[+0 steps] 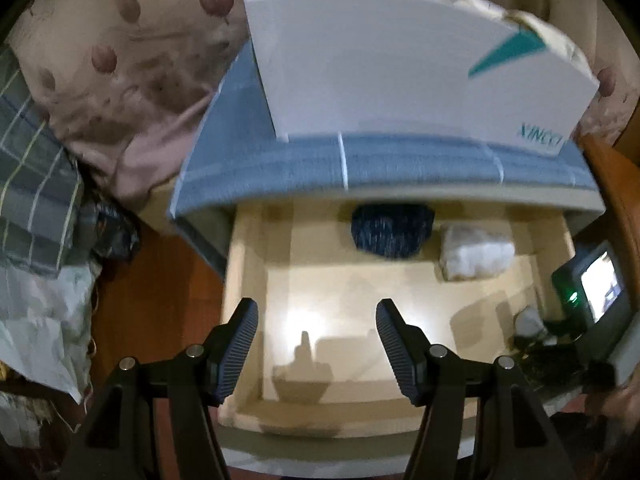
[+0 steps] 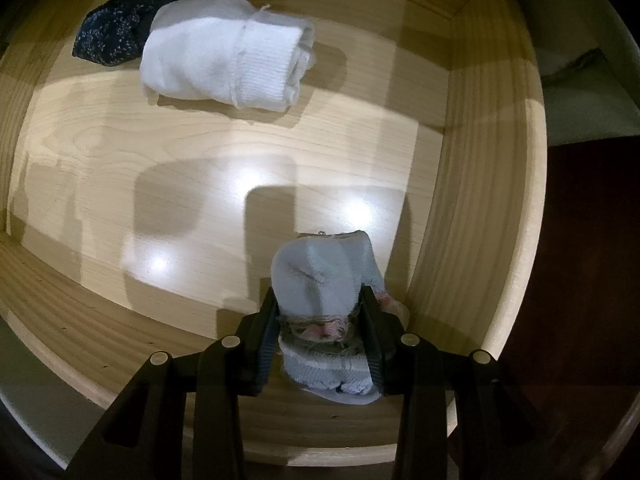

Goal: Take underwear out of drawer
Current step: 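Move the left tool back over the open drawer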

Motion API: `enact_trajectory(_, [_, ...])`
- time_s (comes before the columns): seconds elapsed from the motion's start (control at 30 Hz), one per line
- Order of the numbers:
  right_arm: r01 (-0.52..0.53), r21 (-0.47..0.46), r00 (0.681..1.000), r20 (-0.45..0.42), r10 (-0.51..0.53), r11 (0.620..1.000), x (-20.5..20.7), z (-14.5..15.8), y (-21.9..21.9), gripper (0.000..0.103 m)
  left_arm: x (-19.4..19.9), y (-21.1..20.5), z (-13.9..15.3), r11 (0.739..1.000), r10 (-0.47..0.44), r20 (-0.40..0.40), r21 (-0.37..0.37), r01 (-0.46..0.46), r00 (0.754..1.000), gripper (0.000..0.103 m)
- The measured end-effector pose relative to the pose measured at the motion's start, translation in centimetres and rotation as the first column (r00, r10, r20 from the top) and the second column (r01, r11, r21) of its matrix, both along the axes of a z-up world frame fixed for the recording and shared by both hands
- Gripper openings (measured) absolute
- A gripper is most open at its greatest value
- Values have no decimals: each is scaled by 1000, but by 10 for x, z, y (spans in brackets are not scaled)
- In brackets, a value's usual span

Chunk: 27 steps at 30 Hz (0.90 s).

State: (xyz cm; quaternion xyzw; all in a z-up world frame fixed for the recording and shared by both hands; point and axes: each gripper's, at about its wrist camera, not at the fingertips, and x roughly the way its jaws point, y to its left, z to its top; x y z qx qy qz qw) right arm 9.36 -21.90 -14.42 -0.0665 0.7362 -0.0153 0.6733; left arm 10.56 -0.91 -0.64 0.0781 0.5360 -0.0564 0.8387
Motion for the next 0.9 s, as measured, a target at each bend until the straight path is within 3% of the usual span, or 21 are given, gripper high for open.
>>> enact_trajectory(0.27, [8, 5, 1000, 4, -8, 1000, 0, 0, -1, 35, -14, 5, -35, 998, 63, -23, -6, -63, 998, 63])
enact_trajectory(0.5, [29, 31, 999, 17, -30, 999, 1, 0, -8, 30, -13, 16, -37, 990, 89, -37, -109, -93, 995, 63])
enact_trajectory(0.67, [63, 65, 997, 36, -65, 996, 3, 3, -17, 28, -18, 24, -27, 978, 135, 26, -165, -129, 991, 63])
enact_trajectory(0.9, [77, 91, 986, 141, -90, 993, 3, 23, -27, 22, -20, 19, -23, 984, 116, 55, -140, -107, 992, 63])
